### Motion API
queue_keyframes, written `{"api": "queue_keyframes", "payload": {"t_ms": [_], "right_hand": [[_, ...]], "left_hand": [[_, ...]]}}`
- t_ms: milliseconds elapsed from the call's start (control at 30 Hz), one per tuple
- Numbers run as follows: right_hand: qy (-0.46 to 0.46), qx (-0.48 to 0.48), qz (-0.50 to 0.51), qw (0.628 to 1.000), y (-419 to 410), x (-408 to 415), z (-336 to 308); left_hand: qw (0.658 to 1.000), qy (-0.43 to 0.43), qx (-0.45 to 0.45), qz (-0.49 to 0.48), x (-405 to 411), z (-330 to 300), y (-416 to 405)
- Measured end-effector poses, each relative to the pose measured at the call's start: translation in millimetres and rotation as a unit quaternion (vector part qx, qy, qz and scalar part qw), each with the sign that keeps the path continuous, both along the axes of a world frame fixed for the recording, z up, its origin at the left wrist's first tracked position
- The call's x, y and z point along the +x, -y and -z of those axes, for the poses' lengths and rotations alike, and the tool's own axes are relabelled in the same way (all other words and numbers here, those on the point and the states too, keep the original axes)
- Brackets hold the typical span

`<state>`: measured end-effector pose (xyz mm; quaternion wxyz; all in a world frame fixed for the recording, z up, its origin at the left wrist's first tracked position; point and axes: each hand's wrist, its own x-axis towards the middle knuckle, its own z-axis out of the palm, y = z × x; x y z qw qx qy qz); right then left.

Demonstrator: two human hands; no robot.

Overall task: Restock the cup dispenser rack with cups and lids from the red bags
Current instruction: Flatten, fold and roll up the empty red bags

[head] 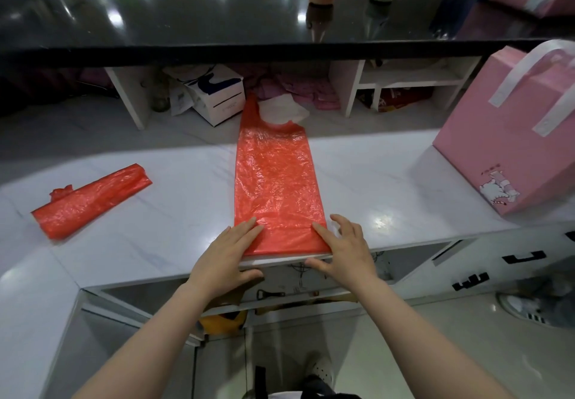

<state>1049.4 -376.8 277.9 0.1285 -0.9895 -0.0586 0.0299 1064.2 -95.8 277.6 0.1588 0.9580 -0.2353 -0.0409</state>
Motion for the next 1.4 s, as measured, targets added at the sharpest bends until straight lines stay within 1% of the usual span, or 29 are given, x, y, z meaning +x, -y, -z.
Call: {"api": "queue_keyframes", "payload": {"t_ms": [67,167,300,367,433,533,667,800,900,1033,1267,1400], "right_hand": [[-0.001,0.041,-0.013,0.999,6.2,-0.2,-1.5],[0.002,0.129,-0.018,0.991,15.5,-2.0,-4.8],[-0.026,0.185,-0.009,0.982,20.3,2.0,-9.5],[-0.037,0.225,0.006,0.974,19.2,4.5,-12.6],[-0.031,0.239,0.01,0.971,16.6,5.4,-13.1],[-0.028,0.223,0.022,0.974,12.4,6.9,-14.4],[-0.052,0.169,0.013,0.984,12.5,9.6,-12.8],[-0.027,0.203,0.05,0.978,11.5,12.5,-10.0],[-0.031,0.231,0.085,0.969,10.2,17.0,-12.5],[-0.028,0.205,0.106,0.973,8.5,19.9,-14.0],[-0.009,0.166,0.127,0.978,-1.4,19.4,-11.7],[-0.001,0.12,0.111,0.987,-2.2,18.5,-5.4]], "left_hand": [[0.999,-0.01,-0.046,-0.028,-0.3,-0.8,-3.7],[0.996,-0.012,-0.078,-0.044,-0.2,-1.3,-6.1],[0.99,-0.029,-0.12,-0.066,0.2,-3.1,-7.8],[0.982,-0.042,-0.153,-0.098,0.7,-4.6,-8.9],[0.976,-0.042,-0.174,-0.127,1.1,-4.3,-9.5],[0.971,-0.04,-0.179,-0.152,1.6,-1.6,-8.7],[0.961,-0.029,-0.206,-0.182,2.3,1.2,-6.7],[0.947,-0.013,-0.246,-0.204,4.2,1.6,-4.0],[0.932,-0.003,-0.268,-0.243,5.6,3.2,0.9],[0.908,0.003,-0.29,-0.301,7.1,5.6,6.8],[0.892,-0.016,-0.276,-0.358,14.5,-3.1,22.6],[0.899,-0.016,-0.235,-0.37,18.6,-6.5,20.6]]}}
